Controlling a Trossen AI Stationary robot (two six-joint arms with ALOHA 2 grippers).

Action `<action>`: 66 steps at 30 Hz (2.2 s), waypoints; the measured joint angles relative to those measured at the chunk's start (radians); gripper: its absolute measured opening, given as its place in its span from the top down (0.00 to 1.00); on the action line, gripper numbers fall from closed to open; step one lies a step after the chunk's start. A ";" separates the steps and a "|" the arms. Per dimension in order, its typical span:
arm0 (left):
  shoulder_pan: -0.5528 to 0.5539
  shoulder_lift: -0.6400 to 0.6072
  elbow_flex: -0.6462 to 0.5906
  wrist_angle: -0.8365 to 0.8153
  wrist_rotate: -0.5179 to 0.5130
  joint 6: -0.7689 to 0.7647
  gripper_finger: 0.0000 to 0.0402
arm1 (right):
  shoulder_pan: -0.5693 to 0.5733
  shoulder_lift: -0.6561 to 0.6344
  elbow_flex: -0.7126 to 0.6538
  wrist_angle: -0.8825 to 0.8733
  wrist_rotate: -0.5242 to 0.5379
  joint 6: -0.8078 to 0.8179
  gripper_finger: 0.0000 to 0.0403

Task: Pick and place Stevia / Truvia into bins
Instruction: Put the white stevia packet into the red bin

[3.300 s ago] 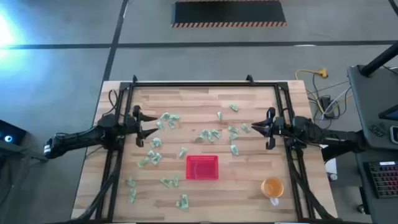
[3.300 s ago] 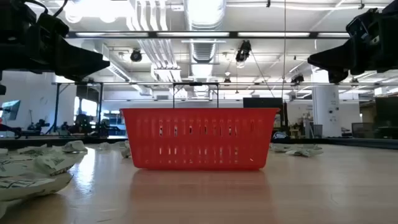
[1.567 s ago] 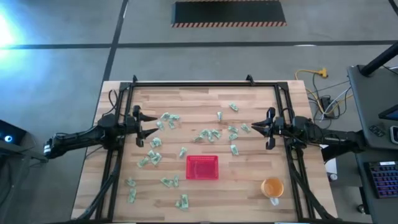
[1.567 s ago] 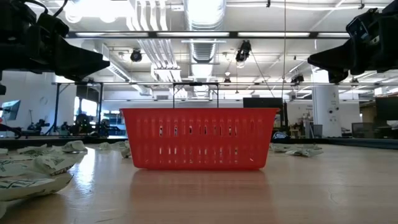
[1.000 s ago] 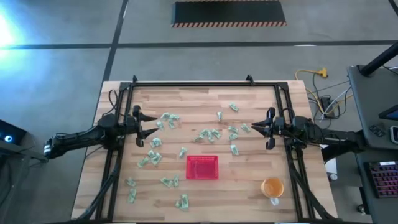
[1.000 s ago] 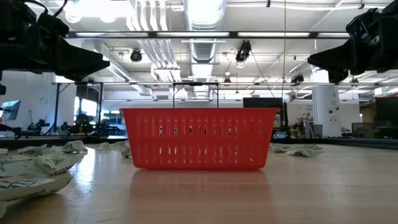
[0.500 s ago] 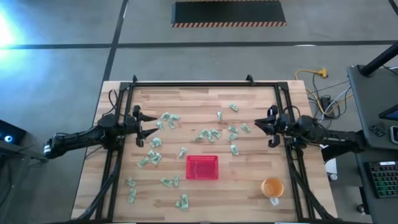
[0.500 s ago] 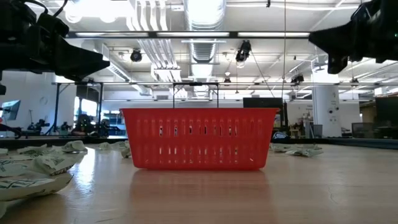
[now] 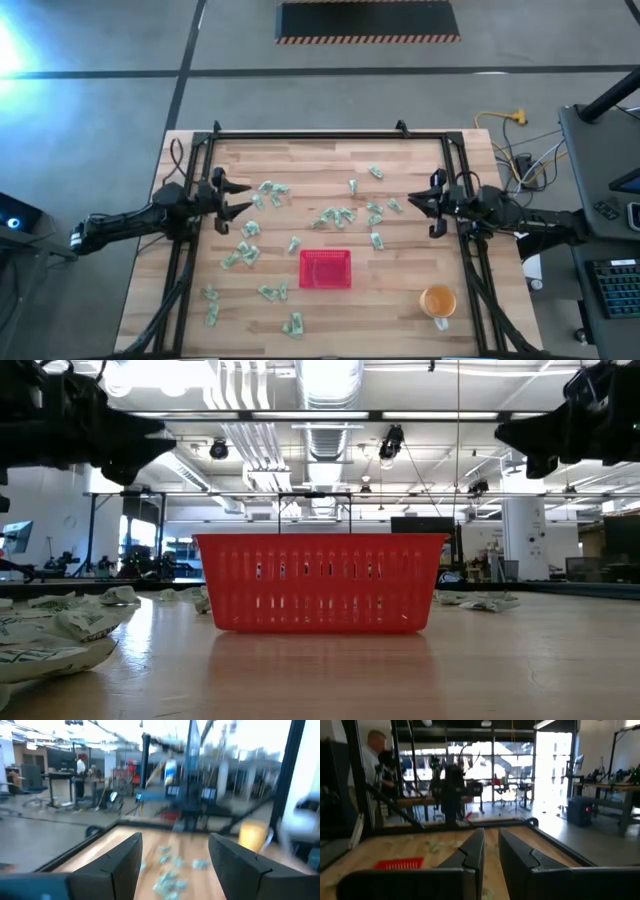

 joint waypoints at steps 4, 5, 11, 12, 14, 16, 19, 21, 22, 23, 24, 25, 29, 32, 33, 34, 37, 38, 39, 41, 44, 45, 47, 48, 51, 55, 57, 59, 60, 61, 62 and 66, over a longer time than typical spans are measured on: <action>0.000 0.000 0.000 0.079 -0.001 -0.131 0.47 | 0.000 0.015 0.000 -0.044 0.002 0.003 0.88; 0.000 0.000 0.000 0.093 -0.004 -0.144 0.47 | 0.000 0.018 0.000 -0.045 0.006 0.003 0.88; 0.000 0.000 0.000 0.113 -0.004 -0.149 0.47 | 0.000 0.018 0.000 -0.019 0.106 -0.056 0.88; 0.000 0.000 0.000 0.121 -0.004 -0.149 0.47 | -0.001 0.018 0.000 -0.018 0.106 -0.069 0.88; 0.000 0.000 0.000 0.125 -0.004 -0.149 0.47 | -0.001 0.018 0.000 -0.004 0.107 -0.088 0.88; 0.000 -0.001 0.000 0.117 -0.004 -0.149 0.47 | 0.000 0.018 0.000 0.048 0.108 -0.096 0.88; 0.000 0.021 0.000 0.103 0.000 -0.129 0.47 | 0.000 0.019 0.000 0.135 0.107 -0.105 0.88; 0.000 0.044 0.000 0.093 0.000 -0.087 0.47 | 0.000 0.019 0.000 0.150 0.106 -0.105 0.88; 0.000 0.063 0.000 0.094 -0.001 -0.063 0.47 | 0.000 0.019 0.000 0.147 0.106 -0.105 0.88; 0.000 0.082 0.000 0.090 -0.003 -0.032 0.47 | 0.000 0.021 0.000 0.142 0.106 -0.104 0.88; 0.000 0.103 0.000 0.091 -0.006 0.003 0.47 | 0.000 0.026 0.000 0.136 0.106 -0.104 0.88; 0.000 0.128 0.000 0.099 -0.014 0.044 0.47 | 0.000 0.031 0.000 0.131 0.106 -0.104 0.88; 0.000 0.235 0.000 0.224 -0.069 0.211 0.47 | -0.001 0.061 0.000 0.128 0.106 -0.105 0.88; 0.000 0.314 0.000 0.400 -0.100 0.252 0.47 | 0.000 0.081 0.000 0.128 0.106 -0.093 0.88; 0.000 0.342 0.000 0.452 -0.115 0.271 0.47 | -0.001 0.087 0.000 0.128 0.106 -0.089 0.88; 0.001 0.369 0.000 0.494 -0.121 0.288 0.47 | -0.001 0.093 0.000 0.128 0.106 -0.090 0.88; 0.000 0.444 0.000 0.574 -0.142 0.316 0.47 | -0.001 0.104 0.000 0.129 0.106 -0.107 0.88; 0.000 0.465 0.000 0.582 -0.163 0.323 0.47 | -0.001 0.105 0.000 0.129 0.106 -0.112 0.88; 0.001 0.485 0.003 0.574 -0.196 0.325 0.47 | 0.000 0.106 0.000 0.129 0.106 -0.114 0.88; 0.001 0.519 0.017 0.480 -0.278 0.327 0.47 | 0.000 0.107 0.000 0.129 0.106 -0.114 0.88; 0.002 0.582 0.092 0.247 -0.330 0.326 0.47 | 0.000 0.110 0.000 0.129 0.105 -0.115 0.88; 0.002 0.606 0.119 0.163 -0.330 0.308 0.47 | 0.000 0.111 0.000 0.129 0.105 -0.114 0.88; 0.002 0.663 0.182 0.007 -0.327 0.251 0.47 | 0.000 0.111 0.000 0.129 0.103 -0.115 0.88; 0.001 0.690 0.219 -0.054 -0.325 0.222 0.47 | 0.000 0.111 0.000 0.129 0.103 -0.116 0.88; 0.000 0.775 0.357 -0.223 -0.315 0.146 0.47 | 0.000 0.111 0.000 0.129 0.103 -0.117 0.88; 0.000 0.903 0.554 -0.483 -0.276 0.124 0.47 | 0.000 0.118 0.000 0.128 0.103 -0.118 0.88; -0.001 0.962 0.653 -0.631 -0.271 0.149 0.47 | 0.000 0.121 0.000 0.129 0.103 -0.115 0.88; -0.001 1.025 0.733 -0.790 -0.269 0.188 0.47 | -0.001 0.126 0.000 0.128 0.103 -0.112 0.88; -0.001 1.056 0.766 -0.855 -0.269 0.205 0.47 | 0.000 0.129 0.000 0.128 0.103 -0.112 0.88; 0.000 1.083 0.794 -0.909 -0.269 0.225 0.47 | 0.000 0.131 0.000 0.128 0.103 -0.112 0.88; 0.000 1.105 0.815 -0.960 -0.269 0.245 0.47 | 0.000 0.134 0.000 0.129 0.103 -0.112 0.88; 0.000 1.181 0.830 -1.024 -0.269 0.302 0.47 | 0.000 0.140 0.000 0.129 0.103 -0.110 0.88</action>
